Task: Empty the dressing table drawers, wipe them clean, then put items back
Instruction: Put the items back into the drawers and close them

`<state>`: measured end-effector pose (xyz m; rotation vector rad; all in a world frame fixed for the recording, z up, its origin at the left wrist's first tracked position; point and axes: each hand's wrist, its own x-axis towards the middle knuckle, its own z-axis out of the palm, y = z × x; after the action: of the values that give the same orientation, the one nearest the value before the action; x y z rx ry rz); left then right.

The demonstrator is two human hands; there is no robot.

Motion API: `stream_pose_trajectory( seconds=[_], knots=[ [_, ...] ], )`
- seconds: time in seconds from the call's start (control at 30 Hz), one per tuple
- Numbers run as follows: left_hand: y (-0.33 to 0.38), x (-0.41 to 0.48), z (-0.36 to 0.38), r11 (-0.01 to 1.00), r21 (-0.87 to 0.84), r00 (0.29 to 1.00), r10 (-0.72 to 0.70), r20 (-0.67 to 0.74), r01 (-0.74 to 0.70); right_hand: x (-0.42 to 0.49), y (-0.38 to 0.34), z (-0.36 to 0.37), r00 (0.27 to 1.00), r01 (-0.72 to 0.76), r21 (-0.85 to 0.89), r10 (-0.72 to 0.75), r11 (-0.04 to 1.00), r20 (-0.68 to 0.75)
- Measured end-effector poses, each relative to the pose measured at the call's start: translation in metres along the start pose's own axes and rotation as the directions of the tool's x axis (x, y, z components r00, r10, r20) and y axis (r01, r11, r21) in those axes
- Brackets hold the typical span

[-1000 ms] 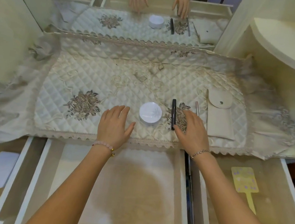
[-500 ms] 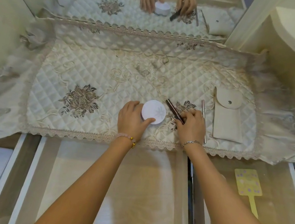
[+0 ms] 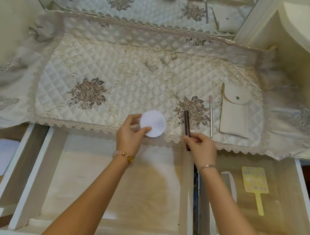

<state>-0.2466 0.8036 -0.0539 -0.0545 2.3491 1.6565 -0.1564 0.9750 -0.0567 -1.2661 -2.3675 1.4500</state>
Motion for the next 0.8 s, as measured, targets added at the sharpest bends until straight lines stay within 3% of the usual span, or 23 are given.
stream_pose_trajectory(
  seconds=[0.1, 0.23, 0.57, 0.8],
  knots=[
    [-0.021, -0.03, -0.019, 0.997, -0.053, 0.998, -0.062, 0.004, 0.062, -0.028, 0.019, 0.005, 0.993, -0.094, 0.114, 0.085, 0.989, 0.08],
    [-0.062, -0.066, -0.032, 0.981, -0.06, 0.982, -0.185, 0.03, 0.186, -0.064, 0.046, 0.021, 0.979, -0.139, 0.097, 0.122, 0.986, 0.165],
    [-0.132, -0.089, -0.022, 0.911, -0.029, 0.907, -0.407, 0.108, 0.412, -0.091, 0.107, 0.072, 0.921, -0.22, -0.216, 0.275, 0.951, 0.276],
    [-0.152, -0.088, -0.009, 0.902, 0.186, 0.898, -0.417, 0.136, 0.391, -0.086, 0.111, 0.082, 0.919, -0.236, -0.367, 0.33, 0.9, 0.217]
  ],
)
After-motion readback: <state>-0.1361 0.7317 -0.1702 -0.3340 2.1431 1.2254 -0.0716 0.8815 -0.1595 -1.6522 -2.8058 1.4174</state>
